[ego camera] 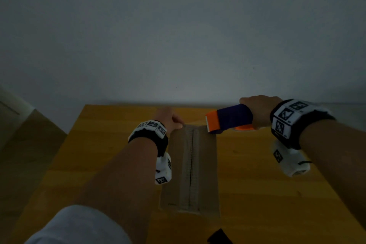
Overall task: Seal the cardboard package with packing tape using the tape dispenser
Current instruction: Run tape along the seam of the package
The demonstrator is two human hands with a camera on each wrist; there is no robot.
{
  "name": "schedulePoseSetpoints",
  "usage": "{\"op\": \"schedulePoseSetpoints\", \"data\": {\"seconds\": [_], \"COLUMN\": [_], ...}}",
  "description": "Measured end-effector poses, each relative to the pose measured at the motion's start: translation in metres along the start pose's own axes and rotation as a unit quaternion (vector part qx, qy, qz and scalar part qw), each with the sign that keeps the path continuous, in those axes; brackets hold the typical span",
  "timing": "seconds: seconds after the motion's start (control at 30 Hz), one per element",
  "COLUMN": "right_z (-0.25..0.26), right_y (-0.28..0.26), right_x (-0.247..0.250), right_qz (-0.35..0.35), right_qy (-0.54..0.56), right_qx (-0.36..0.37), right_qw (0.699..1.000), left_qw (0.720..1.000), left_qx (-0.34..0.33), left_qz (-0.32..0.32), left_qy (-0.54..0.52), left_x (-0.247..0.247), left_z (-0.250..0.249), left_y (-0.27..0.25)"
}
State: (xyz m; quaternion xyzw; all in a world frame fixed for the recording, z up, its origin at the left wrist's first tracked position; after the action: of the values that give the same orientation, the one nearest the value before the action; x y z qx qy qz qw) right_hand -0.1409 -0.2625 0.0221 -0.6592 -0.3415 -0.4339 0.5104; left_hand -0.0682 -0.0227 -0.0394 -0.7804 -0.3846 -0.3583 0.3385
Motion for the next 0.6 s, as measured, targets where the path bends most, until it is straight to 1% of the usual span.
{"op": "schedulePoseSetpoints", "data": {"seconds": [0.07, 0.1, 0.17, 0.2, 0.23, 0.27, 0.33, 0.43, 0.5, 0.6], "right_z": [-0.01, -0.013, -0.01, -0.005, -0.002, -0.004, -0.012, -0.019, -0.024, -0.038], "right_y": [0.003, 0.006, 0.015, 0.017, 0.013, 0.013, 0.013, -0.002, -0.001, -0.002], "right_x": [-0.004, -0.007, -0.011, -0.011, -0.008, -0.008, -0.009, -0.01, -0.014, -0.016], "right_qz": [0.013, 0.012, 0.009, 0.039, 0.067, 0.067, 0.038, 0.042, 0.048, 0.057], "right_qy": [-0.043, -0.046, -0.034, -0.035, -0.058, -0.093, -0.119, -0.096, -0.081, -0.08], "right_qx": [-0.012, -0.009, -0.033, -0.048, -0.051, -0.038, -0.019, 0.01, 0.018, 0.01], "right_qw": [0.999, 0.999, 0.999, 0.997, 0.995, 0.993, 0.992, 0.994, 0.995, 0.995], "left_qw": [1.0, 1.0, 0.999, 0.999, 0.999, 0.999, 0.999, 0.999, 0.999, 0.998], "left_qx": [0.006, 0.011, 0.016, 0.018, 0.022, 0.027, 0.03, 0.029, 0.031, 0.037], "left_qz": [-0.008, -0.015, -0.024, -0.026, -0.028, -0.03, -0.028, -0.027, -0.032, -0.038], "left_qy": [-0.004, -0.01, -0.013, -0.01, -0.01, -0.012, -0.022, -0.022, -0.02, -0.028], "left_x": [-0.001, 0.0, -0.001, -0.003, -0.003, -0.003, -0.004, -0.004, -0.004, -0.006], "left_z": [0.0, 0.0, -0.002, -0.001, -0.001, -0.001, 0.0, 0.0, 0.0, 0.0], "left_y": [0.001, 0.001, 0.002, 0.002, 0.002, 0.001, 0.002, 0.002, 0.0, -0.001]}}
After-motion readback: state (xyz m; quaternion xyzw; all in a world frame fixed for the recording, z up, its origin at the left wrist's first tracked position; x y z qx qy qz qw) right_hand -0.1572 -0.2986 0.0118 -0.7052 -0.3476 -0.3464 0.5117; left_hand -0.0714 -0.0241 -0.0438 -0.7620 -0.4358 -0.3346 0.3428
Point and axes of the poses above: each hand's wrist, its own y-axis towards the middle knuckle, its own x-axis out of the back of the hand, z = x × y, the point moved 2 cm from there along y, towards the middle knuckle, and after that the axes turned 3 degrees about -x, right-handed, at the moved point
